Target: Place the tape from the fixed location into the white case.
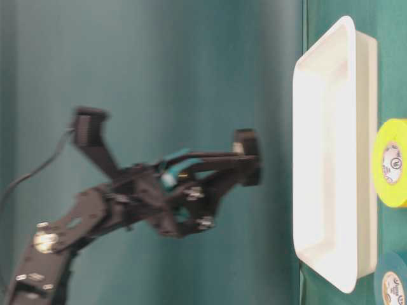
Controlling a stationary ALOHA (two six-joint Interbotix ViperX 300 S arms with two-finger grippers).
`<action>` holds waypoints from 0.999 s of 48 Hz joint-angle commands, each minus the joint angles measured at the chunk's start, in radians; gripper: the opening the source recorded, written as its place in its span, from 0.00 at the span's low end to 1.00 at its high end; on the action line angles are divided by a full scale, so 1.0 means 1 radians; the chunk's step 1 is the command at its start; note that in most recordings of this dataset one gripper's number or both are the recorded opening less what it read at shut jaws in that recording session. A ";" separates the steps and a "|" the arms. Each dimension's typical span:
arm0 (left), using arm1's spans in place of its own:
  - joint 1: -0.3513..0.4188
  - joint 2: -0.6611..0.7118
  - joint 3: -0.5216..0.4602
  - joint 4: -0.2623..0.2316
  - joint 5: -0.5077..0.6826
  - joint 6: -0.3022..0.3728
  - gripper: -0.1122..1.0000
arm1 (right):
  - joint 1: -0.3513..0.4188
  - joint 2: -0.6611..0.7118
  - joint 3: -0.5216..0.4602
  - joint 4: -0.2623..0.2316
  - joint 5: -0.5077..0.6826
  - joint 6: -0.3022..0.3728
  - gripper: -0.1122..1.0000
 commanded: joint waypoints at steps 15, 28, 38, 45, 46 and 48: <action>0.025 0.057 0.052 0.000 -0.138 0.000 0.31 | 0.000 0.006 -0.017 0.002 -0.008 0.000 0.10; 0.041 0.081 0.081 0.000 -0.172 0.012 0.31 | 0.000 0.006 -0.015 0.000 -0.006 0.000 0.10; 0.041 0.092 0.080 0.000 -0.186 0.015 0.31 | 0.000 0.006 -0.015 0.000 -0.005 0.000 0.10; 0.043 0.091 0.080 0.000 -0.192 0.015 0.31 | 0.000 0.006 -0.017 0.002 -0.005 0.000 0.10; 0.043 0.091 0.080 0.000 -0.192 0.017 0.31 | 0.000 0.006 -0.015 0.002 -0.005 0.000 0.10; 0.044 0.092 0.078 0.000 -0.192 0.017 0.31 | 0.000 0.008 -0.015 0.000 -0.005 0.000 0.10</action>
